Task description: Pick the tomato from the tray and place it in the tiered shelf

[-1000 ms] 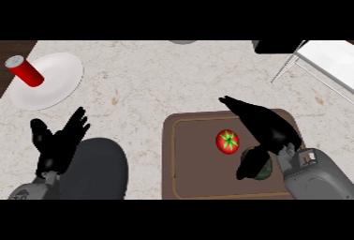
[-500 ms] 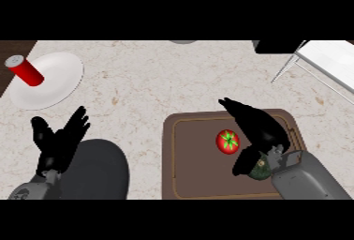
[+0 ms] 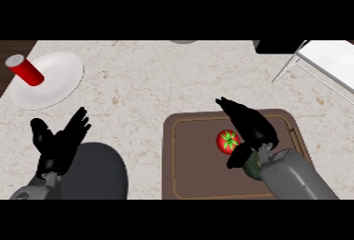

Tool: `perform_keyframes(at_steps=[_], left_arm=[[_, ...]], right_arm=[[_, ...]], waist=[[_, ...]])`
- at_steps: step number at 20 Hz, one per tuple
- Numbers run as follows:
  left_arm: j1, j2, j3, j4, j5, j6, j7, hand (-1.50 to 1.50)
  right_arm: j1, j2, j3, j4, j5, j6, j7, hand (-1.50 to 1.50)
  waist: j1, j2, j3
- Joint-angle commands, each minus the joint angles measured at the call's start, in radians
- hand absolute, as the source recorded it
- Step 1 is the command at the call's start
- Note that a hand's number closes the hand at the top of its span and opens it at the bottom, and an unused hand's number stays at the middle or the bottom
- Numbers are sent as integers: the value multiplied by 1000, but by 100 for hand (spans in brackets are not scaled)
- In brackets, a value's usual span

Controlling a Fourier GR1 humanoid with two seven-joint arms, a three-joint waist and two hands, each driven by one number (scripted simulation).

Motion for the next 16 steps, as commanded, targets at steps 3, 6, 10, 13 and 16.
perform_keyframes(at_steps=[3, 6, 10, 13, 16], left_arm=[[-3, -3, 22, 59, -5, -46, 26, 0], [27, -16, 17, 35, -28, -24, 26, 0], [50, -33, -9, -26, -39, 1, 38, 0], [0, -30, 22, 70, -35, -39, 0, 0], [34, -2, 44, 3, -15, -61, 38, 0]], right_arm=[[8, 47, -12, 48, 63, -17, -69, -150], [-35, 80, -25, 168, 63, -15, -135, -150], [-19, 2, 128, 124, 122, 110, -208, 150], [-10, 45, 66, 154, 91, 80, -264, 150], [15, 91, 66, 140, 111, 33, -279, 150]], waist=[[-4, 7, -10], [1, 8, -9], [4, 6, -9], [-4, 8, -9], [-1, 6, -9]])
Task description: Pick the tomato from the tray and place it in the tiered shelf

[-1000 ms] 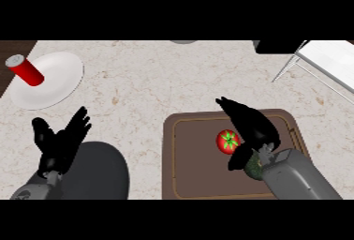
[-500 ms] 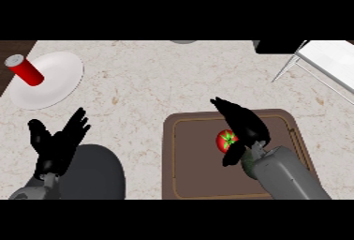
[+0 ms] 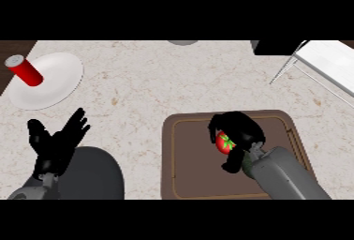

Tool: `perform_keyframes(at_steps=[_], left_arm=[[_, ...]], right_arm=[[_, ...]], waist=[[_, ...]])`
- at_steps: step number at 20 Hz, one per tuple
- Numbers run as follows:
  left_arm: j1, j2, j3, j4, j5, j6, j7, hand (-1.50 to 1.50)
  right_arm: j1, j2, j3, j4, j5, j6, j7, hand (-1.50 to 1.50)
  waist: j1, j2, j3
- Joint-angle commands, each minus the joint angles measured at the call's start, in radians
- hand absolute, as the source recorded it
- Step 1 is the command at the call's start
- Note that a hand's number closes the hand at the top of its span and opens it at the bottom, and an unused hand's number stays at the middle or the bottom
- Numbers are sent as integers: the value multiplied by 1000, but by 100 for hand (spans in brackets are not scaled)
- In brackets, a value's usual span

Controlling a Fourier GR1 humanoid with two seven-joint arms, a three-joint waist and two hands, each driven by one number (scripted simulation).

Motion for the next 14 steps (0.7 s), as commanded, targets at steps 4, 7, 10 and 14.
perform_keyframes(at_steps=[4, 7, 10, 14], left_arm=[[48, -14, -6, -116, -6, 37, 136, 0], [37, -12, 1, -3, -21, 8, 34, 0], [42, -15, 19, -22, -11, 32, 47, 0], [51, -7, 22, -19, -4, 12, 44, 0]], right_arm=[[77, 6, -14, -120, -4, 9, -88, 150], [54, 99, -136, -90, 16, -103, 176, 150], [57, 110, -342, -36, 30, -264, 377, 150], [-45, 146, -445, -81, 135, -447, 597, 150]], waist=[[0, 16, 2], [-10, 17, 1], [-42, 19, 1], [-25, 13, -1]])
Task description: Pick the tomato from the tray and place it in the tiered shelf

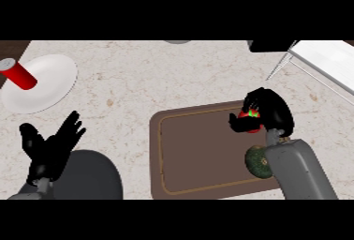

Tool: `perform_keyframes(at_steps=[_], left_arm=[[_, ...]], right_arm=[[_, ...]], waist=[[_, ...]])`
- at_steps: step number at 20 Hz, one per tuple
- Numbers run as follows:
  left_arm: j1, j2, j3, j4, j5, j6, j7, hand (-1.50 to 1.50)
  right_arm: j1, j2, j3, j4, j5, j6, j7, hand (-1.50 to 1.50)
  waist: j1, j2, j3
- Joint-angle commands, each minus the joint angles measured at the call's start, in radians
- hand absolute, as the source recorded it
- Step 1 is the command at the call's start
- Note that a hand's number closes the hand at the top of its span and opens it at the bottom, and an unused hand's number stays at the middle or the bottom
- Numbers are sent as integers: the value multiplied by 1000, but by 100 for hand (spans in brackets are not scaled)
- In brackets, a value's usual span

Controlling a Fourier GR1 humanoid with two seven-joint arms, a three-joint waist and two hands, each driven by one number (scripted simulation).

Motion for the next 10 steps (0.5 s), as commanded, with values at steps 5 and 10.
perform_keyframes(at_steps=[5, 10], left_arm=[[-1, -3, 1, 67, 10, -31, 6, 0], [-11, 1, -1, 65, 0, -25, 30, 0]], right_arm=[[-249, -2, -73, -127, 294, -134, 454, 150], [-423, -40, -110, -243, 406, 45, 654, 150]], waist=[[14, -1, -9], [5, -7, -9]])
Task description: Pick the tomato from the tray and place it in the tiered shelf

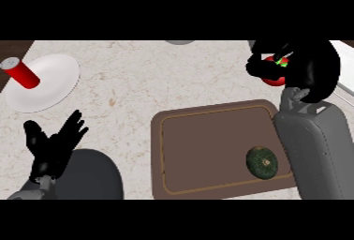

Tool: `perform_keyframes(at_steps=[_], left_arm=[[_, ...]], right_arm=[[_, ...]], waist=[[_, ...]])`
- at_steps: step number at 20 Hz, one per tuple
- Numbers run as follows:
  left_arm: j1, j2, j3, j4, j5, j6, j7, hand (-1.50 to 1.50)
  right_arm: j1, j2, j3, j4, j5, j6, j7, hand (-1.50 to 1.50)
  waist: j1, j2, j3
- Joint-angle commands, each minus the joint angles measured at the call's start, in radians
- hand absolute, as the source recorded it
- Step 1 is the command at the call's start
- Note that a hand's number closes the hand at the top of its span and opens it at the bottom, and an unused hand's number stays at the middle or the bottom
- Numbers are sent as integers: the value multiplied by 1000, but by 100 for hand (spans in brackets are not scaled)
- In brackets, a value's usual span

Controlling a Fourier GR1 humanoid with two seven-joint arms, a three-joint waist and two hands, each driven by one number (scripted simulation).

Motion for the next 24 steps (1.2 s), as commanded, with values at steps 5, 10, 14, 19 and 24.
perform_keyframes(at_steps=[5, 10, 14, 19, 24], left_arm=[[-53, -7, 3, 80, -4, -9, 35, 0], [-45, -22, 0, 74, -20, 7, 18, 0], [-2, -33, -15, 48, -14, -15, 5, 0], [-1, -6, 1, 42, -10, -38, 23, 0], [-6, -48, 0, 69, -32, -15, -30, 0]], right_arm=[[-212, -68, -86, -92, 134, 226, 225, 150], [-351, -141, -211, -67, 112, 332, 200, 150], [-446, -244, -334, 47, 97, 322, 116, 150], [-485, -315, -391, 117, 100, 345, 57, 150], [-445, -419, -471, 204, 47, 327, -78, 150]], waist=[[-4, 9, -6], [-2, 9, -5], [15, 13, -5], [19, 13, -4], [16, 15, -4]])
